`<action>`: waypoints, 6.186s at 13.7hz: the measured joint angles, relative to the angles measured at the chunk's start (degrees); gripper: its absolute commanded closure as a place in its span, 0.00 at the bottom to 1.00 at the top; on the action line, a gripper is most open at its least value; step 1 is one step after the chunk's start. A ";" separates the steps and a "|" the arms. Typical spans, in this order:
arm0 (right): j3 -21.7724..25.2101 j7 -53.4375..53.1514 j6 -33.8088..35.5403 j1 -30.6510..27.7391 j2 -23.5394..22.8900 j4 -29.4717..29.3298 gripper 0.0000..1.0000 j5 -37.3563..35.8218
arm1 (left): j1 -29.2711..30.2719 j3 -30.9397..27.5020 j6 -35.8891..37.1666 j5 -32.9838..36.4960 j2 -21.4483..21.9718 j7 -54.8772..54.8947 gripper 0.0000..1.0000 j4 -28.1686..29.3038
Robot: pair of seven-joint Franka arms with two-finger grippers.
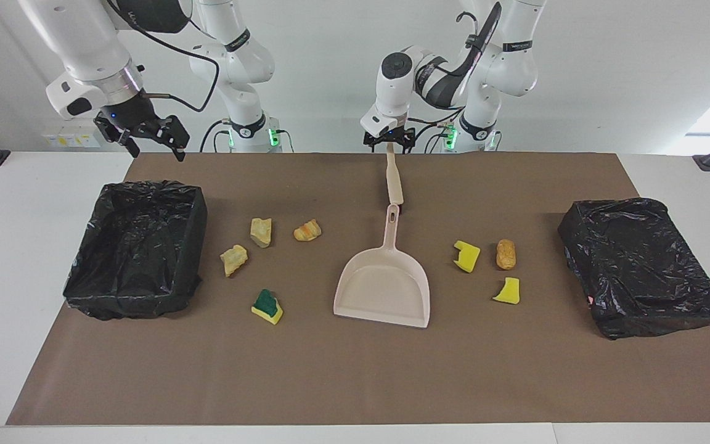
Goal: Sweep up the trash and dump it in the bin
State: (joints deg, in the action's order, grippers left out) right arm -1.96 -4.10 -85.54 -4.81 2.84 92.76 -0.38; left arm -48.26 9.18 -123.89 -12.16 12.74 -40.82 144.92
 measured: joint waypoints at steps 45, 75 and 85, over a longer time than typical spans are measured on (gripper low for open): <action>-2.47 -58.47 -38.99 43.10 -26.72 3.32 0.00 -8.08 | 55.49 -1.64 23.34 17.59 -14.50 57.82 1.00 -33.31; -1.71 32.83 -23.86 27.71 -16.76 5.95 1.00 -5.96 | 52.39 -0.42 20.90 16.24 -14.28 38.63 1.00 -23.74; -1.87 60.13 -32.14 24.91 -17.93 11.45 1.00 -4.70 | 46.33 -0.27 18.94 13.91 -10.35 33.18 1.00 -16.48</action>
State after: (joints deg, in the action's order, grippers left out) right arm -3.83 56.03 -117.68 20.10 -15.09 104.22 -5.08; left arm -1.93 8.90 -104.95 1.75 2.39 -7.64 128.44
